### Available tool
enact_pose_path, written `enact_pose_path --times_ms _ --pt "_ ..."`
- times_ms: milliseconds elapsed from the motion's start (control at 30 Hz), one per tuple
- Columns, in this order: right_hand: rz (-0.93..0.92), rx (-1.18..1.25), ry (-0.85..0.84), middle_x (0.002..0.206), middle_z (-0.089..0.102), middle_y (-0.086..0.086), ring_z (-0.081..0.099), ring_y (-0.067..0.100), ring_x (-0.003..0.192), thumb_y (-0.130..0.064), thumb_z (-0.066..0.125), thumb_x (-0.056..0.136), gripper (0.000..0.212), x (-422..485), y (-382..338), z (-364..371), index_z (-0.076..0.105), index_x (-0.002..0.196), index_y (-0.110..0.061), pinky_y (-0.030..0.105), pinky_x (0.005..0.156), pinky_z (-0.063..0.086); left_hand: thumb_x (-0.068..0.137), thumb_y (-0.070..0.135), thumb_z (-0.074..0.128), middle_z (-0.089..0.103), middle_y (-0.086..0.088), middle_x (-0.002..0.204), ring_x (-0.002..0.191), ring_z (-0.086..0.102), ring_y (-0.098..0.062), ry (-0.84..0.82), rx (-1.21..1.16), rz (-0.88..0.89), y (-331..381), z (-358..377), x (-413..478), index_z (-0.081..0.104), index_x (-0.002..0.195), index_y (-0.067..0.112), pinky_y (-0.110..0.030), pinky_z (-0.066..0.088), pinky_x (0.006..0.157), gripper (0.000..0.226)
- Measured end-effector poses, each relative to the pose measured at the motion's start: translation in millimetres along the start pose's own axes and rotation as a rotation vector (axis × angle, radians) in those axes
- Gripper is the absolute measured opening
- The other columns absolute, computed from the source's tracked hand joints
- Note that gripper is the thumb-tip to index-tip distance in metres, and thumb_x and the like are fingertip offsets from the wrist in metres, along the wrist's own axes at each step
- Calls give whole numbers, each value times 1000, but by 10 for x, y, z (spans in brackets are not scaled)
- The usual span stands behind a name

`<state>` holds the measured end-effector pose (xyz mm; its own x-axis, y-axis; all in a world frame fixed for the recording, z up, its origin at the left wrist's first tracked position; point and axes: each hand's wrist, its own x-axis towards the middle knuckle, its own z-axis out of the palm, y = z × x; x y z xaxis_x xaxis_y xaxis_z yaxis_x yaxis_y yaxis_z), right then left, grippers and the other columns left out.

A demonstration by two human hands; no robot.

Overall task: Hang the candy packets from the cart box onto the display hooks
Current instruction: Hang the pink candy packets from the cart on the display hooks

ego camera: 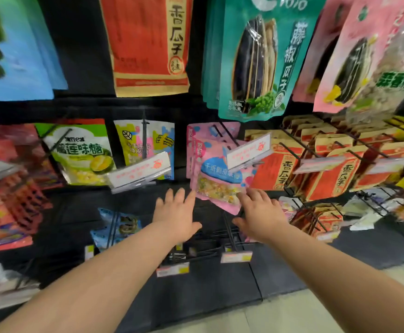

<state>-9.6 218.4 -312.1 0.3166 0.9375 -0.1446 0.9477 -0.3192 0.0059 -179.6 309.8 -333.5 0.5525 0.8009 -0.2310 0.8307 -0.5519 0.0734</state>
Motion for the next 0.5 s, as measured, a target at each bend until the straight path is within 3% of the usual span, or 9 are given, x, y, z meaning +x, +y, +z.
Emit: enact_pose_path --times_ms 267,500 --pt "-62 -91 -12 157 20 5 13 30 146 -51 51 90 72 -601 -563 -250 22 148 -21 49 114 24 91 56 48 3 -8 163 150 0 -35 19 37 61 -256 -158 -714 0 155 21 -53 11 119 87" --pt "-185 -132 5 154 24 4 19 29 143 -52 51 89 70 -905 -905 -303 24 147 -24 48 112 26 93 55 47 1 -8 163 149 -3 -35 1 6 -72 -525 -58 -1361 -2 155 19 -52 8 120 87"
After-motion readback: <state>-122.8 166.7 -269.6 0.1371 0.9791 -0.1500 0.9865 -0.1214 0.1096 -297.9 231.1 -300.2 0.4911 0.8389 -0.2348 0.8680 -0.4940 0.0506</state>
